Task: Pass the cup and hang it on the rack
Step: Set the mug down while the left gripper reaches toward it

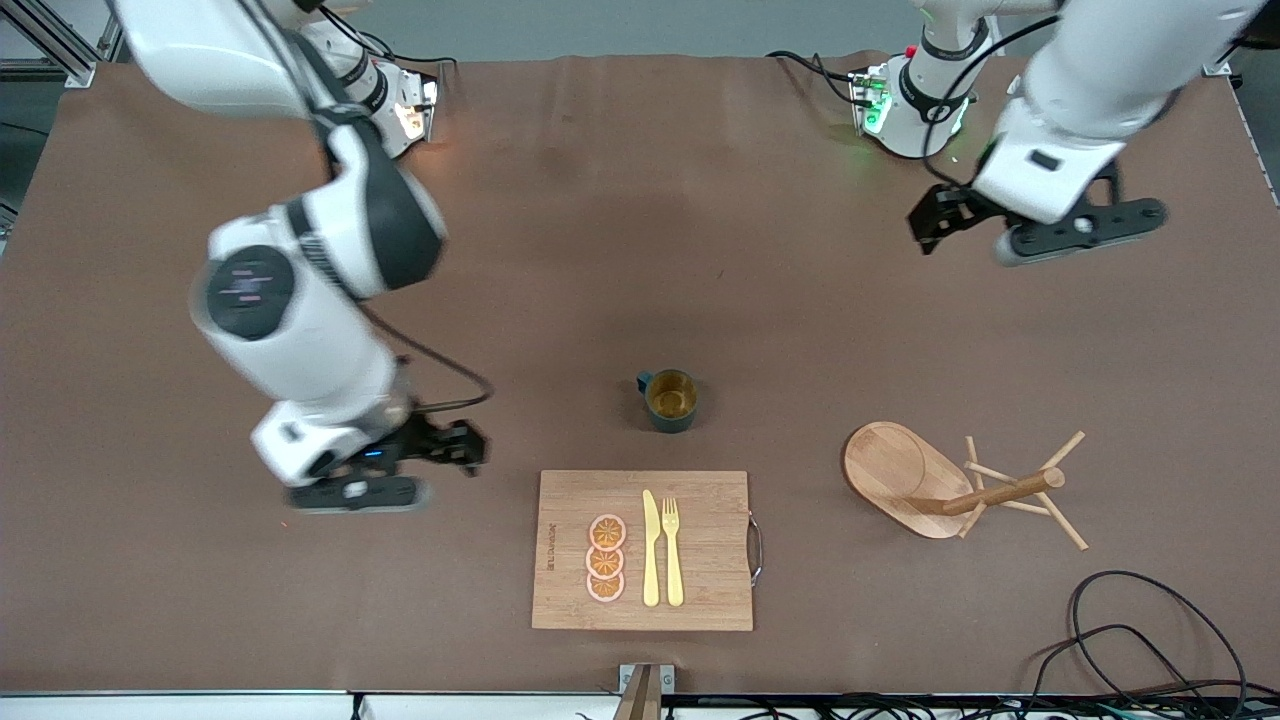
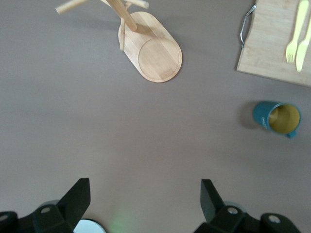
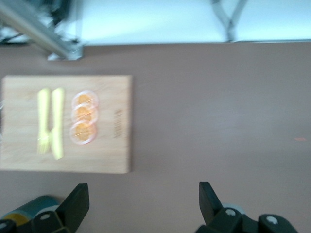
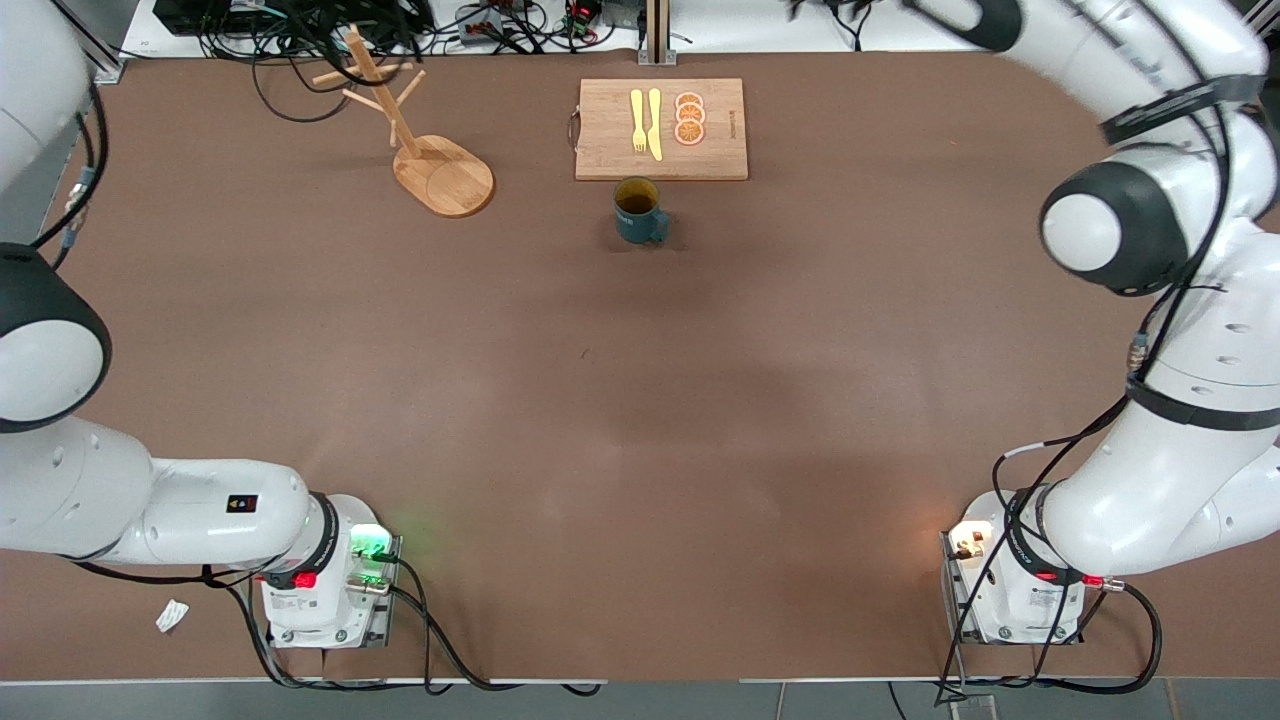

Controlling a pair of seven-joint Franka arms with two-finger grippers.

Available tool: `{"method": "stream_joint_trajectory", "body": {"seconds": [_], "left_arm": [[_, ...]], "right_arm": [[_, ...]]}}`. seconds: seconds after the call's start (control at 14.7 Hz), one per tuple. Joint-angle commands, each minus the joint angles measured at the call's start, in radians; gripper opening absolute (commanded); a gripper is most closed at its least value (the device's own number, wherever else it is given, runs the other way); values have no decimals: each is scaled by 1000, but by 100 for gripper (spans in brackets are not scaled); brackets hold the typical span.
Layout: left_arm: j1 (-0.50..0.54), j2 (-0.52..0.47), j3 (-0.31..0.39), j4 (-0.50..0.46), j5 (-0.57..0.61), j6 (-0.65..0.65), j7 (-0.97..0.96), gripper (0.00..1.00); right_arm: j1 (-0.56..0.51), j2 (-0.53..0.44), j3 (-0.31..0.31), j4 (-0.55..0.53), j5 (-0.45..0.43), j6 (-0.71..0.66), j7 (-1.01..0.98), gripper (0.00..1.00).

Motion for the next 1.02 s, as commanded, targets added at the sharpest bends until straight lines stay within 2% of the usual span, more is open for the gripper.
{"method": "stream_joint_trajectory", "body": {"seconds": [0.0,0.14,0.34,0.48,0.68,0.95], "left_arm": [[-85,98,-65,13,110,71,-264,100],[-177,182,-67,14,185,145,-440,100],[-294,320,-67,65,318,215,-641,100],[-349,426,-67,129,409,258,-746,100],[-435,576,-55,221,504,360,-899,100],[-540,713,-33,244,651,441,-1169,99]], "right_arm": [[-107,-88,18,-45,-13,-80,-14,100],[-176,-152,18,-90,-14,-120,-19,100],[-285,-296,24,-238,-5,-114,-127,100],[-338,-338,27,-247,3,-126,-232,100],[-432,-411,24,-288,93,-184,-335,100],[-457,-586,21,-500,101,-145,-339,100]]}}
